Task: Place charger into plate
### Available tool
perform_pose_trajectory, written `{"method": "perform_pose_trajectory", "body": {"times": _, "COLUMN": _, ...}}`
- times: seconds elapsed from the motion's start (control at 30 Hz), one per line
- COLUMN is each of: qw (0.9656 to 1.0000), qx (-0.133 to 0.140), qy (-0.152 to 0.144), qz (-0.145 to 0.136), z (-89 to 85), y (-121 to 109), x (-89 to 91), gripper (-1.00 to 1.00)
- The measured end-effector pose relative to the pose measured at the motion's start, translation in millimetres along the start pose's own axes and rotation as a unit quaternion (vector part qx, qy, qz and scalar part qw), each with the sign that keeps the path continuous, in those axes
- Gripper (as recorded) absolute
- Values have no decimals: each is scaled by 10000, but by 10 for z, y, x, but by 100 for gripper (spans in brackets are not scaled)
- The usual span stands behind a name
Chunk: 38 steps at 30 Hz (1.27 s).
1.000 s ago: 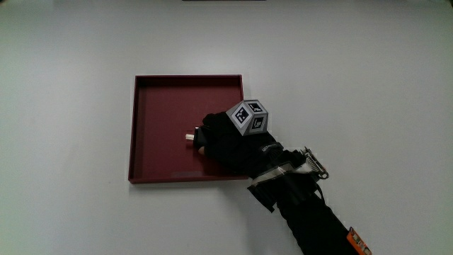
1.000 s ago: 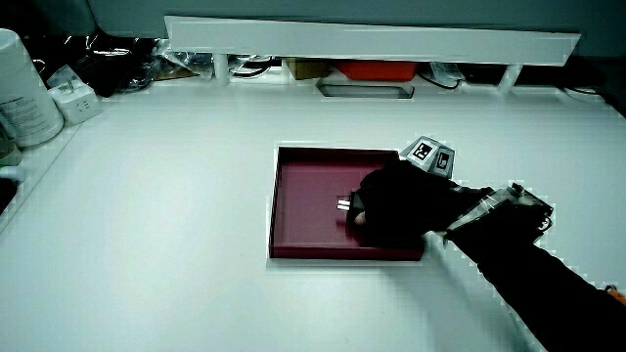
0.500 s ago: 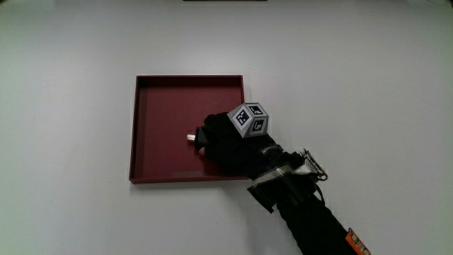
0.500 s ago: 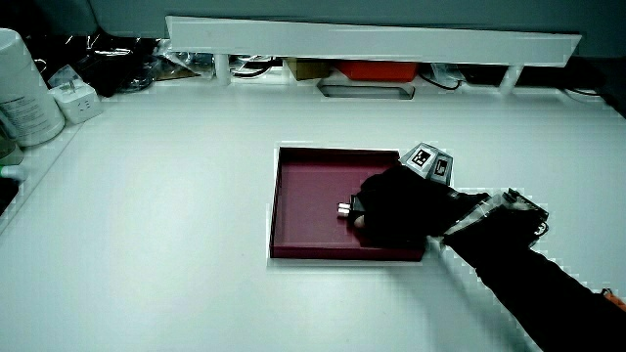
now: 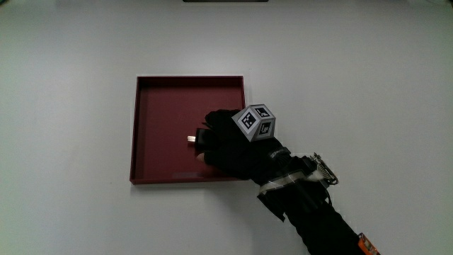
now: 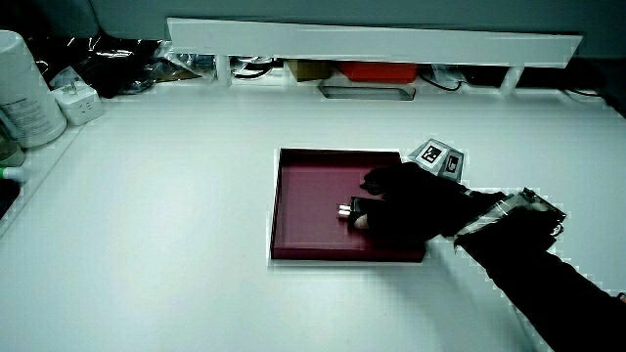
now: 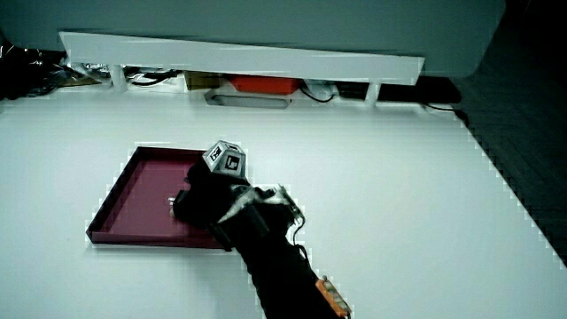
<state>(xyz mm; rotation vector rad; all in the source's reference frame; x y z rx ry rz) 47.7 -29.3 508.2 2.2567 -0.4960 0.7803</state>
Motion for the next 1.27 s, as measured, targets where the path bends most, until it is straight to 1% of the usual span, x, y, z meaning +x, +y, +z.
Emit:
{"method": "perform_pose_trajectory", "body": {"times": 0.03, "qw": 9999, "qx": -45, "qy": -102, "qz": -6, "z": 17, "y": -41, "x": -34, "gripper": -74}}
{"method": "perform_pose_trajectory", "body": {"times": 0.07, "qw": 9997, "qx": -84, "qy": -239, "qz": 50, "z": 44, "y": -89, "x": -88, "gripper": -79}}
{"method": "perform_pose_trajectory", "body": {"times": 0.1, "qw": 9995, "qx": -154, "qy": -207, "qz": 172, "z": 63, "y": -135, "x": -126, "gripper": -84}}
{"method": "perform_pose_trajectory", "body": {"times": 0.17, "qw": 9990, "qx": -142, "qy": -316, "qz": 264, "z": 116, "y": -235, "x": -184, "gripper": -95}}
{"method": "perform_pose_trajectory", "body": {"times": 0.2, "qw": 9989, "qx": -290, "qy": -266, "qz": 245, "z": 140, "y": -288, "x": -204, "gripper": -100}}
{"method": "perform_pose_trajectory", "body": {"times": 0.27, "qw": 9979, "qx": -586, "qy": -164, "qz": 208, "z": 186, "y": -395, "x": -245, "gripper": -100}}
{"method": "perform_pose_trajectory", "body": {"times": 0.3, "qw": 9977, "qx": -606, "qy": -136, "qz": 256, "z": 188, "y": -445, "x": -235, "gripper": -100}}
{"method": "perform_pose_trajectory", "body": {"times": 0.33, "qw": 9977, "qx": -607, "qy": -37, "qz": 292, "z": 187, "y": -494, "x": -215, "gripper": -100}}
{"method": "perform_pose_trajectory", "body": {"times": 0.4, "qw": 9974, "qx": -514, "qy": -66, "qz": 510, "z": 236, "y": -632, "x": -234, "gripper": -100}}
{"method": "perform_pose_trajectory", "body": {"times": 0.47, "qw": 9966, "qx": -708, "qy": -200, "qz": 384, "z": 278, "y": -773, "x": -271, "gripper": -100}}
{"method": "perform_pose_trajectory", "body": {"times": 0.57, "qw": 9940, "qx": -997, "qy": -402, "qz": 195, "z": 341, "y": -985, "x": -328, "gripper": -100}}
{"method": "perform_pose_trajectory", "body": {"times": 0.6, "qw": 9909, "qx": -1035, "qy": -836, "qz": 219, "z": 421, "y": -1083, "x": -455, "gripper": -100}}
{"method": "perform_pose_trajectory", "body": {"times": 0.63, "qw": 9898, "qx": -1073, "qy": -888, "qz": 283, "z": 414, "y": -1139, "x": -482, "gripper": -100}}
{"method": "perform_pose_trajectory", "body": {"times": 0.67, "qw": 9904, "qx": -755, "qy": -944, "qz": 668, "z": 243, "y": -1112, "x": -294, "gripper": -100}}
{"method": "perform_pose_trajectory", "body": {"times": 0.7, "qw": 9894, "qx": -868, "qy": -874, "qz": 771, "z": 304, "y": -1195, "x": -422, "gripper": -100}}
{"method": "perform_pose_trajectory", "body": {"times": 0.73, "qw": 9889, "qx": -879, "qy": -932, "qz": 758, "z": 293, "y": -1241, "x": -436, "gripper": -100}}
{"method": "perform_pose_trajectory", "body": {"times": 0.77, "qw": 9892, "qx": -939, "qy": -876, "qz": 712, "z": 307, "y": -1288, "x": -473, "gripper": -100}}
{"method": "perform_pose_trajectory", "body": {"times": 0.8, "qw": 9867, "qx": -1089, "qy": -949, "qz": 739, "z": 247, "y": -1299, "x": -420, "gripper": -100}}
{"method": "perform_pose_trajectory", "body": {"times": 0.83, "qw": 9864, "qx": -1187, "qy": -909, "qz": 682, "z": 252, "y": -1327, "x": -438, "gripper": -100}}
{"method": "perform_pose_trajectory", "body": {"times": 0.87, "qw": 9854, "qx": -1239, "qy": -933, "qz": 699, "z": 262, "y": -1349, "x": -460, "gripper": -100}}
{"method": "perform_pose_trajectory", "body": {"times": 0.93, "qw": 9844, "qx": -1330, "qy": -982, "qz": 609, "z": 257, "y": -1374, "x": -472, "gripper": -100}}
{"method": "perform_pose_trajectory", "body": {"times": 1.0, "qw": 9822, "qx": -1399, "qy": -1055, "qz": 669, "z": 242, "y": -1396, "x": -484, "gripper": -100}}
{"method": "perform_pose_trajectory", "body": {"times": 1.03, "qw": 9823, "qx": -1475, "qy": -950, "qz": 649, "z": 233, "y": -1406, "x": -491, "gripper": -100}}
{"method": "perform_pose_trajectory", "body": {"times": 1.07, "qw": 9814, "qx": -1476, "qy": -1049, "qz": 637, "z": 204, "y": -1414, "x": -479, "gripper": -100}}
{"method": "perform_pose_trajectory", "body": {"times": 1.1, "qw": 9808, "qx": -1517, "qy": -1057, "qz": 619, "z": 198, "y": -1424, "x": -492, "gripper": -100}}
{"method": "perform_pose_trajectory", "body": {"times": 1.13, "qw": 9814, "qx": -1476, "qy": -1072, "qz": 597, "z": 188, "y": -1425, "x": -488, "gripper": -100}}
{"method": "perform_pose_trajectory", "body": {"times": 1.17, "qw": 9807, "qx": -1525, "qy": -1084, "qz": 567, "z": 155, "y": -1414, "x": -458, "gripper": -100}}
{"method": "perform_pose_trajectory", "body": {"times": 1.23, "qw": 9793, "qx": -1610, "qy": -1100, "qz": 544, "z": 136, "y": -1406, "x": -453, "gripper": -100}}
{"method": "perform_pose_trajectory", "body": {"times": 1.27, "qw": 9794, "qx": -1634, "qy": -1051, "qz": 548, "z": 122, "y": -1401, "x": -441, "gripper": -100}}
